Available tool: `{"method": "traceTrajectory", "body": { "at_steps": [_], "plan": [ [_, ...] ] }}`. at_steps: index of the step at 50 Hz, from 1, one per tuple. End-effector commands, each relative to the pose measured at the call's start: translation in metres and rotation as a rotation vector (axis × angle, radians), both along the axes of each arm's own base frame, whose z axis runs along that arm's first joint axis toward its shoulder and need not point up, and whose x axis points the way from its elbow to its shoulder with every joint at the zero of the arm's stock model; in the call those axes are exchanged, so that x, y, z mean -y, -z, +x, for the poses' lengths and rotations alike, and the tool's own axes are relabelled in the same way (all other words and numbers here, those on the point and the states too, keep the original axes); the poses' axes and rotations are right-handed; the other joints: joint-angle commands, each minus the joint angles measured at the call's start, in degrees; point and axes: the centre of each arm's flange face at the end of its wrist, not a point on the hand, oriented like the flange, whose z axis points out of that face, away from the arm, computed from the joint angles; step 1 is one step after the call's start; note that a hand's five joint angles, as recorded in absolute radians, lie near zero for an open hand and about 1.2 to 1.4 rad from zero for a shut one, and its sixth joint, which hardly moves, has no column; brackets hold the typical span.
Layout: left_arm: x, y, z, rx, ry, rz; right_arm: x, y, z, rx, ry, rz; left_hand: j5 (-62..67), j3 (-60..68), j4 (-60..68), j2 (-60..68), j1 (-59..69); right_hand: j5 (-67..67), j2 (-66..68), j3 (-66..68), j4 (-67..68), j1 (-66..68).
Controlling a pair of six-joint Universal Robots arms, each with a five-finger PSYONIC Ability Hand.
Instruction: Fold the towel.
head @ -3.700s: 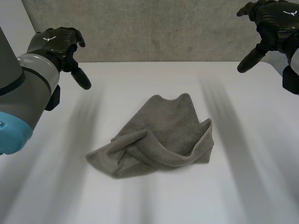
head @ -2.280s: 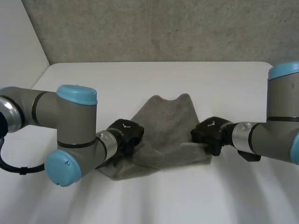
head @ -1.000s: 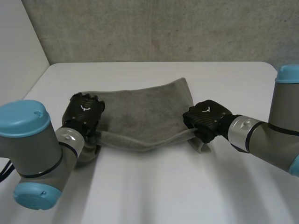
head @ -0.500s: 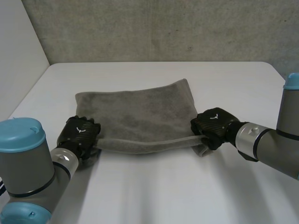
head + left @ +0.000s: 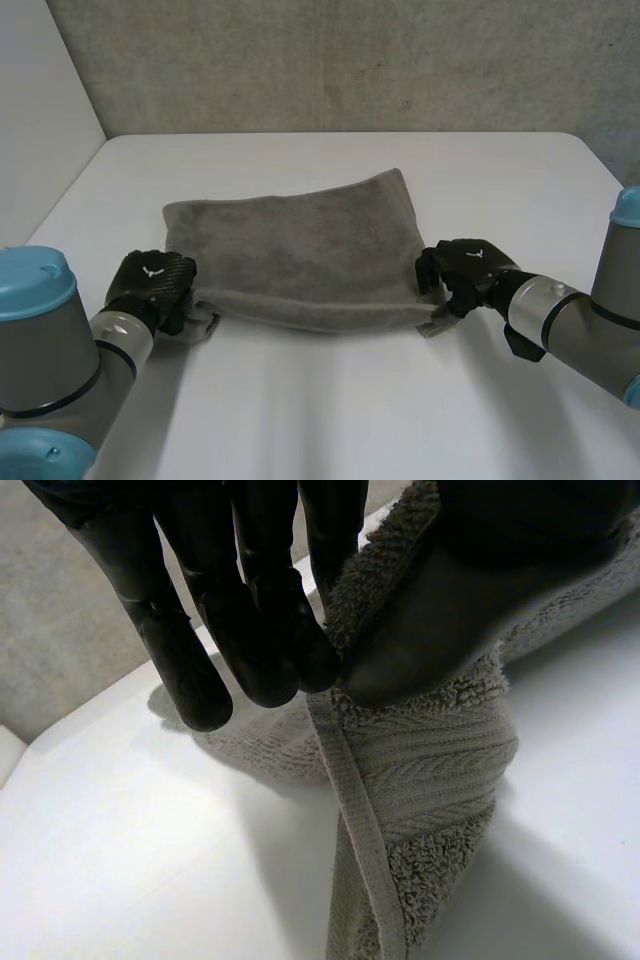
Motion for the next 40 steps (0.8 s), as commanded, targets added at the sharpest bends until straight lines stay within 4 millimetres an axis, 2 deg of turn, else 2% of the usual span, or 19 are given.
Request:
{"method": "traceTrajectory", "body": {
  "at_steps": [1, 7, 10, 11, 12, 14, 18, 20, 21, 23, 24, 26, 27, 29, 31, 35, 37, 38, 40],
  "plan": [
    [0.004, 0.001, 0.006, -0.033, -0.033, 0.018, 0.008, 0.005, -0.002, -0.006, 0.053, -0.03, 4.22, 3.77, 2.34, 3.39, 5.34, 0.69, -1.39, -0.52, -0.76, 0.13],
    [0.008, 0.0, 0.011, -0.036, -0.051, 0.012, 0.01, 0.016, -0.003, -0.024, 0.06, -0.011, 4.22, 3.77, 2.34, 3.39, 5.34, 3.22, 1.14, 2.01, 1.77, 2.66],
    [0.012, -0.005, 0.014, -0.038, -0.065, -0.003, 0.012, 0.022, -0.004, -0.031, 0.062, 0.005, 4.22, 3.77, 2.34, 3.39, 5.34, 9.78, 7.7, 8.57, 8.33, 9.22],
    [0.015, -0.009, 0.016, -0.042, -0.074, -0.015, 0.013, 0.023, -0.004, -0.031, 0.064, 0.008, 4.22, 3.77, 2.34, 3.39, 5.34, 17.78, 15.7, 16.57, 16.32, 17.22],
    [0.017, -0.013, 0.018, -0.047, -0.082, -0.028, 0.014, 0.022, -0.004, -0.024, 0.066, 0.009, 4.22, 3.77, 2.34, 3.39, 5.34, 28.18, 26.1, 26.97, 26.72, 27.62],
    [0.019, -0.019, 0.018, -0.052, -0.085, -0.049, 0.016, 0.019, -0.005, -0.014, 0.07, 0.008, 4.22, 3.77, 2.34, 3.39, 5.34, 34.72, 32.64, 33.51, 33.26, 34.16],
    [0.021, -0.035, 0.018, -0.065, -0.085, -0.099, 0.02, 0.008, -0.005, 0.007, 0.081, -0.011, 4.22, 3.77, 2.34, 3.39, 5.34, 34.79, 32.71, 33.58, 33.33, 34.23],
    [0.025, -0.062, 0.018, -0.094, -0.086, -0.186, 0.022, -0.018, -0.004, 0.05, 0.092, -0.054, 4.22, 3.77, 2.34, 3.39, 5.34, 34.79, 32.71, 33.58, 33.33, 34.23],
    [0.025, -0.062, 0.018, -0.095, -0.086, -0.187, 0.022, -0.018, -0.004, 0.05, 0.092, -0.054, 4.22, 3.77, 2.34, 3.39, 5.34, 34.79, 32.71, 33.58, 33.33, 34.23],
    [0.026, -0.1, 0.017, -0.131, -0.084, -0.297, 0.019, -0.07, -0.004, 0.135, 0.08, -0.125, 4.22, 3.77, 2.34, 3.39, 5.34, 34.79, 32.71, 33.58, 33.33, 34.23],
    [0.026, -0.1, 0.017, -0.131, -0.084, -0.297, 0.019, -0.07, -0.004, 0.135, 0.08, -0.126, 4.22, 3.77, 2.34, 3.39, 5.34, 34.79, 32.71, 33.58, 33.33, 34.23],
    [0.02, -0.145, 0.019, -0.169, -0.081, -0.412, 0.013, -0.124, -0.007, 0.236, 0.05, -0.205, 4.22, 3.77, 2.34, 3.39, 5.34, 34.79, 32.71, 33.58, 33.33, 34.23],
    [0.02, -0.145, 0.019, -0.169, -0.081, -0.412, 0.013, -0.125, -0.007, 0.236, 0.05, -0.205, 4.22, 3.77, 2.34, 3.39, 5.34, 34.79, 32.71, 33.58, 33.33, 34.23],
    [0.014, -0.175, 0.021, -0.194, -0.079, -0.473, 0.008, -0.164, -0.014, 0.307, 0.024, -0.27, 4.22, 3.77, 2.34, 3.39, 5.34, 34.79, 32.71, 33.58, 33.33, 34.23],
    [0.012, -0.18, 0.022, -0.199, -0.079, -0.479, 0.005, -0.17, -0.015, 0.318, 0.011, -0.27, 4.22, 3.77, 2.34, 3.39, 5.34, 34.79, 32.71, 33.58, 33.33, 34.23],
    [0.01, -0.173, 0.022, -0.184, -0.079, -0.445, 0.003, -0.156, -0.012, 0.316, -0.007, -0.207, 4.22, 3.77, 2.34, 3.39, 5.34, 34.79, 32.71, 33.58, 33.33, 34.23],
    [0.007, -0.147, 0.024, -0.158, -0.084, -0.371, 0.005, -0.125, -0.01, 0.284, -0.006, -0.125, 4.22, 3.77, 2.34, 3.39, 5.34, 34.79, 32.71, 33.58, 33.33, 34.23],
    [0.007, -0.147, 0.024, -0.158, -0.084, -0.371, 0.005, -0.125, -0.01, 0.283, -0.006, -0.125, 4.22, 3.77, 2.34, 3.39, 5.34, 34.79, 32.71, 33.58, 33.33, 34.23],
    [0.006, -0.109, 0.024, -0.116, -0.087, -0.259, 0.007, -0.094, -0.007, 0.223, -0.012, -0.071, 4.22, 3.77, 2.34, 3.39, 5.34, 34.79, 32.71, 33.58, 33.33, 34.23]
  ]
}}
